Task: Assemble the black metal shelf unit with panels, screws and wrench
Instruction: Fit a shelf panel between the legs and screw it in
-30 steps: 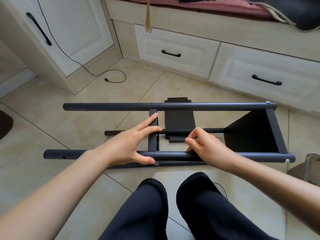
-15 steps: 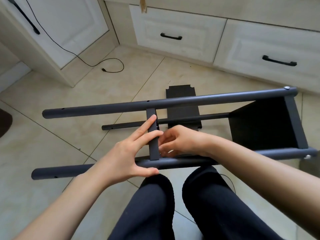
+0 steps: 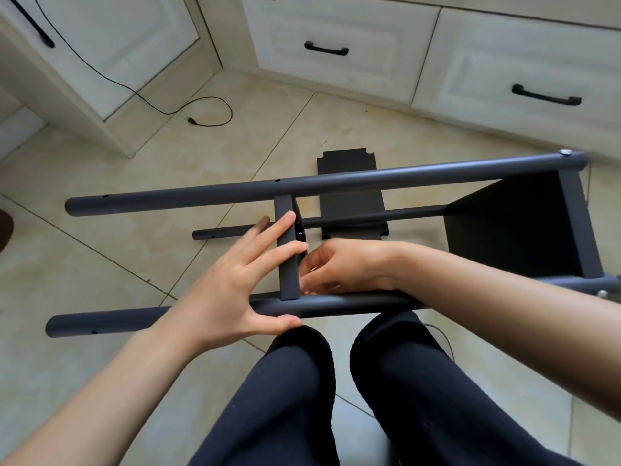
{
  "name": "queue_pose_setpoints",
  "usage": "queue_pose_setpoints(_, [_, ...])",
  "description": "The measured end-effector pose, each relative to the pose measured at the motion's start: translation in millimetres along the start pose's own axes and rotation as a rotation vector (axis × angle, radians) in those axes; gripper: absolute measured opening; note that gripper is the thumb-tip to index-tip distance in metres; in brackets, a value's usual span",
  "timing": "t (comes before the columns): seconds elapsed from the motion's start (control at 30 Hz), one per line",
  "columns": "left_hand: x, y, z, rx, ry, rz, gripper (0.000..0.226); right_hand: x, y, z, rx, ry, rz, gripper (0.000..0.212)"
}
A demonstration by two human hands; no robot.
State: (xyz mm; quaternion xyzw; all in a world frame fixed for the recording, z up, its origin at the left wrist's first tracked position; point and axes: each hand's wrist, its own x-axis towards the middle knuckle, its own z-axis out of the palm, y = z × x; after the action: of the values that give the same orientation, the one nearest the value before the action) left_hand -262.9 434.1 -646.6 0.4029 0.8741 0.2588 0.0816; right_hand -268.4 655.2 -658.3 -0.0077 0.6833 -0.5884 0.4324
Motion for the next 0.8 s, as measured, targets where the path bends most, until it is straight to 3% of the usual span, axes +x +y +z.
queue_pose_setpoints(0.4, [-1, 1, 4, 0.118, 0.06, 0.033, 0.087, 12, -1, -7, 0.113, -0.102, 0.069, 0.025])
queue_pose_setpoints(0.8, [-5, 7, 7, 0.12, 0.061, 0.031, 0.088, 12, 6, -7, 0.188, -0.187, 0.126, 0.011])
